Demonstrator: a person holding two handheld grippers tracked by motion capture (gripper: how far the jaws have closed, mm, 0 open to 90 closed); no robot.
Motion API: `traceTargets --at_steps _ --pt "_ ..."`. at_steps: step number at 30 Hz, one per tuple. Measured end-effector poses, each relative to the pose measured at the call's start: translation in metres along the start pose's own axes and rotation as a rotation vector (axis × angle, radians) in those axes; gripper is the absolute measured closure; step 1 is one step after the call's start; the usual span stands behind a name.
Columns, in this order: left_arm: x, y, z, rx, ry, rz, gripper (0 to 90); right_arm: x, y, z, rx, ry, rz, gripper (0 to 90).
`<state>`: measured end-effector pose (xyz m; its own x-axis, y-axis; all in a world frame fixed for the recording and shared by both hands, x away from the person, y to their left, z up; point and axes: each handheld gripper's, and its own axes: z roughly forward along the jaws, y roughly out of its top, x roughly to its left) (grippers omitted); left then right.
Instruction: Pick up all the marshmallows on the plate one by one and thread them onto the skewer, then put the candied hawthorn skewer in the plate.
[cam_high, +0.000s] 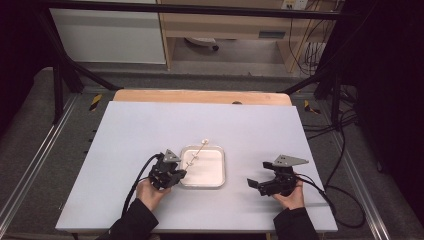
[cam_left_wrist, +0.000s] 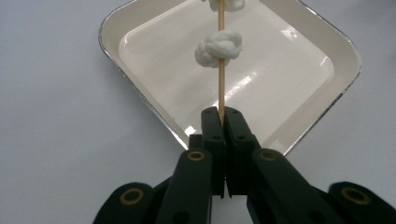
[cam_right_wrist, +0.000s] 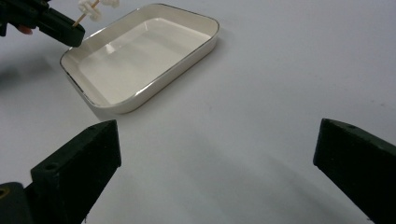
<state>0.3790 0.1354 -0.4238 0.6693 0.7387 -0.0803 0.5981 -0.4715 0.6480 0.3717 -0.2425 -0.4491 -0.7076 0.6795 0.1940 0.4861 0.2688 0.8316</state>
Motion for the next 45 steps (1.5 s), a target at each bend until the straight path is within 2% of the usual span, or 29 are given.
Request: traceTargets --at_steps 5,9,13,17,19,23,26,28,31,35,40,45 --pt "-0.001 0.006 0.007 0.049 0.026 -0.005 88.2 0.0 -0.005 -0.004 0.024 -0.013 -0.017 1.1" --pt "-0.001 0.008 0.013 0.1 0.023 -0.019 88.0 0.0 -0.006 -0.006 0.029 -0.019 -0.018 0.8" --pt "-0.005 0.009 0.017 0.117 0.046 -0.016 87.5 0.0 -0.007 -0.005 0.029 -0.015 -0.018 0.8" --pt "-0.004 0.009 0.016 0.112 0.036 -0.025 84.3 0.0 -0.007 -0.005 0.031 -0.013 -0.022 0.8" --pt "-0.004 0.009 0.012 0.1 0.024 -0.024 80.7 0.0 -0.007 -0.006 0.031 -0.012 -0.023 0.7" --pt "-0.002 0.007 0.0 0.055 0.004 -0.009 68.0 0.0 -0.007 -0.007 0.027 -0.011 -0.024 0.8" --pt "0.003 0.004 -0.011 0.002 -0.023 -0.011 58.0 0.0 -0.007 -0.008 0.018 -0.009 -0.02 0.8" --pt "0.008 0.001 -0.019 -0.029 -0.033 0.003 53.2 0.0 -0.007 -0.009 0.013 -0.01 -0.016 0.8" --pt "0.016 -0.006 -0.031 -0.068 -0.025 0.026 45.2 -0.002 -0.008 -0.012 0.007 -0.016 -0.011 0.8" --pt "0.028 -0.02 -0.043 -0.087 0.001 0.04 35.8 -0.005 -0.008 -0.015 -0.007 -0.023 -0.003 0.8" --pt "0.044 -0.042 -0.053 -0.098 -0.006 0.021 28.8 -0.006 -0.009 -0.017 -0.001 -0.031 0.008 0.7" --pt "0.058 -0.067 -0.061 -0.13 0.004 0.004 23.8 -0.007 -0.01 -0.018 0.005 -0.039 0.004 0.7"
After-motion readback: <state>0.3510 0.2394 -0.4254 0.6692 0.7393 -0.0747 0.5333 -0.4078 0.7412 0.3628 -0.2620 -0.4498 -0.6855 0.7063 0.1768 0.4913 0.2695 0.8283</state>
